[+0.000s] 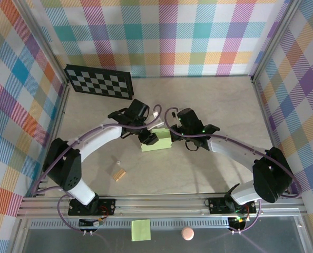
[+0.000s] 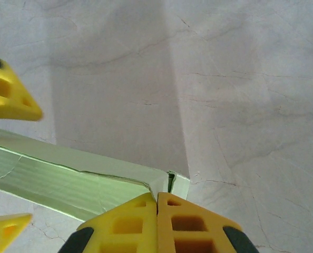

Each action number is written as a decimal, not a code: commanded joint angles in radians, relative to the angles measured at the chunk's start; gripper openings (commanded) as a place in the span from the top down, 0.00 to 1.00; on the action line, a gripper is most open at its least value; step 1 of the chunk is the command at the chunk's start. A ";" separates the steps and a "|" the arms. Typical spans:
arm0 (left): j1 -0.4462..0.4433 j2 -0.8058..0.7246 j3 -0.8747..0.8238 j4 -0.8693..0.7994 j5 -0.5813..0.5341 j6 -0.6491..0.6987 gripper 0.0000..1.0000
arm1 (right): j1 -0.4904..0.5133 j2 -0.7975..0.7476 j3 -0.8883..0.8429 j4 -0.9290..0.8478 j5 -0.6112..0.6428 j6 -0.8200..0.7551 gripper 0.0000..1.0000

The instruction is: Fold the paper box

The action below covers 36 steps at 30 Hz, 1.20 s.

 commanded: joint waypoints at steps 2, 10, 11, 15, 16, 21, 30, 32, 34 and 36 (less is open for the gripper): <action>0.002 -0.105 -0.057 0.091 -0.071 -0.153 0.33 | 0.010 -0.004 -0.017 -0.042 0.008 0.025 0.96; 0.074 -0.203 -0.095 0.049 -0.115 -0.573 0.30 | 0.014 0.005 -0.012 -0.049 0.009 0.030 0.97; 0.085 -0.209 -0.097 0.030 -0.087 -0.606 0.29 | 0.014 0.005 -0.011 -0.051 0.010 0.031 0.96; 0.102 -0.240 -0.113 -0.013 -0.019 -0.644 0.28 | 0.016 0.001 -0.012 -0.055 0.010 0.031 0.96; 0.102 -0.252 -0.124 -0.009 -0.026 -0.649 0.28 | 0.016 0.000 -0.012 -0.054 0.009 0.032 0.96; 0.102 -0.280 -0.135 -0.036 -0.072 -0.621 0.29 | 0.017 0.002 -0.014 -0.060 0.010 0.039 0.95; 0.101 -0.207 -0.106 -0.093 -0.016 -0.593 0.40 | 0.019 0.007 0.002 -0.071 0.000 0.039 0.95; 0.102 -0.203 -0.107 -0.088 -0.022 -0.597 0.42 | 0.020 0.008 0.003 -0.072 0.000 0.039 0.95; 0.102 -0.202 -0.108 -0.082 -0.028 -0.601 0.45 | 0.020 0.009 0.004 -0.073 -0.002 0.039 0.95; 0.102 -0.195 -0.102 -0.085 -0.025 -0.605 0.49 | 0.021 0.013 0.010 -0.078 -0.003 0.037 0.95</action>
